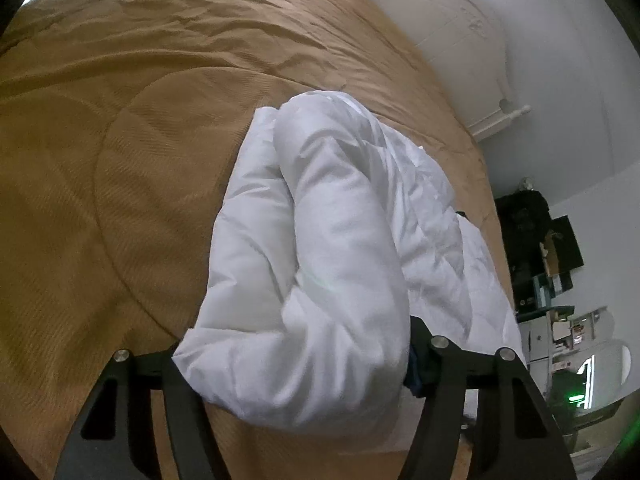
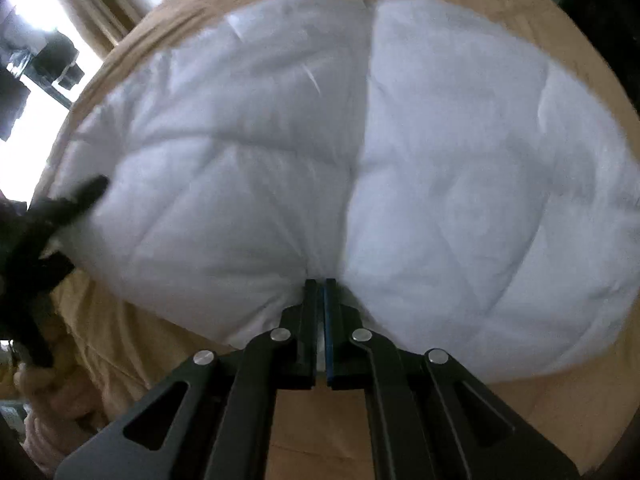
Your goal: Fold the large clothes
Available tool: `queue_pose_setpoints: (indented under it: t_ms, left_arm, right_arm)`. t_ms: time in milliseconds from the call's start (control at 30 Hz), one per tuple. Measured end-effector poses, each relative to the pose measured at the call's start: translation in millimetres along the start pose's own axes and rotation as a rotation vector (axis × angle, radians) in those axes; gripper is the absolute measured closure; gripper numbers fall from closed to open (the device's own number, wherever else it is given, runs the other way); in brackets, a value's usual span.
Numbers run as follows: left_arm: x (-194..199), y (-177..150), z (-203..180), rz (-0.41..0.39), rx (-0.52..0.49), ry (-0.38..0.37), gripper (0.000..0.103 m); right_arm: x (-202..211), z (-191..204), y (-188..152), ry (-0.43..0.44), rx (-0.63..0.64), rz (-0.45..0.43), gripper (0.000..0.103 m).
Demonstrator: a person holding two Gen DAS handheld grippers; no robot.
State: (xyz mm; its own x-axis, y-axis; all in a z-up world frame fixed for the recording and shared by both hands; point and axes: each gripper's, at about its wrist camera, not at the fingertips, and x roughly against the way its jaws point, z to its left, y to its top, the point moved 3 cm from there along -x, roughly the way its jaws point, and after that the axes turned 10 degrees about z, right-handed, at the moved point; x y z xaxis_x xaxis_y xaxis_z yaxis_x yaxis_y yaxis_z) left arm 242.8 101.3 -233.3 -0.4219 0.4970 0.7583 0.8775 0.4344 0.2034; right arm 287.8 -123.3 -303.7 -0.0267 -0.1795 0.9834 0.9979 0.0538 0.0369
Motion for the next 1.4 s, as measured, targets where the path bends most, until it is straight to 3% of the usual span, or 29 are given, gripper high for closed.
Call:
queue_pose_setpoints:
  t_ms: [133, 200, 267, 333, 467, 567, 667, 767, 833, 933, 1067, 1100, 1167, 1200, 1233, 1267, 1400]
  left_arm:
    - [7, -1, -7, -0.018, -0.039, 0.001, 0.038]
    - [13, 0, -17, -0.044, -0.080, 0.026, 0.038]
    - [16, 2, -25, -0.059, -0.118, 0.054, 0.038]
    - [18, 1, -31, -0.061, -0.136, 0.068, 0.038]
    - [20, 0, -34, -0.061, -0.149, 0.081, 0.040]
    - [24, 1, -41, -0.068, -0.168, 0.085, 0.042]
    - [26, -1, -51, -0.071, -0.202, 0.111, 0.044]
    - [27, -2, -59, -0.080, -0.231, 0.137, 0.045]
    - [27, -3, -60, -0.086, -0.237, 0.155, 0.047]
    - [27, -4, -58, -0.068, -0.212, 0.161, 0.049]
    - [26, -5, -53, -0.066, -0.183, 0.172, 0.057]
    - [26, -4, -54, -0.066, -0.179, 0.172, 0.058]
    - [26, -4, -57, -0.070, -0.182, 0.184, 0.060]
    - [26, -5, -59, -0.073, -0.185, 0.194, 0.062]
    - [27, -6, -62, -0.076, -0.189, 0.200, 0.063]
    - [27, -7, -64, -0.078, -0.193, 0.201, 0.064]
    - [27, -10, -80, -0.079, -0.213, 0.211, 0.067]
  right_arm:
    - [-21, -16, 9, 0.054, -0.019, 0.018, 0.101]
    - [-9, -24, 13, 0.108, -0.073, 0.042, 0.101]
    - [13, -34, 30, 0.154, -0.085, -0.001, 0.099]
    - [25, -42, 59, 0.094, -0.073, -0.057, 0.099]
    - [11, -57, 131, 0.126, -0.123, -0.022, 0.100]
    - [0, -52, 188, 0.016, -0.109, -0.041, 0.100]
    - [-14, -50, 231, -0.012, -0.135, -0.039, 0.100]
    - [-31, -45, 262, -0.074, -0.133, -0.061, 0.102]
    - [-39, -47, 264, -0.037, -0.175, -0.047, 0.102]
    - [-21, -42, 245, -0.016, -0.160, -0.060, 0.101]
    - [43, -34, 151, 0.109, -0.109, -0.140, 0.098]
    - [54, -35, 114, 0.145, -0.090, -0.138, 0.093]
    - [61, -32, 43, 0.211, -0.086, -0.120, 0.061]
    - [58, -29, 14, 0.251, -0.093, -0.110, 0.030]
    - [48, -26, -7, 0.288, -0.086, -0.097, 0.020]
    - [35, -21, -30, 0.256, -0.058, -0.100, 0.020]
    - [10, -24, -43, 0.164, -0.013, -0.189, 0.017]
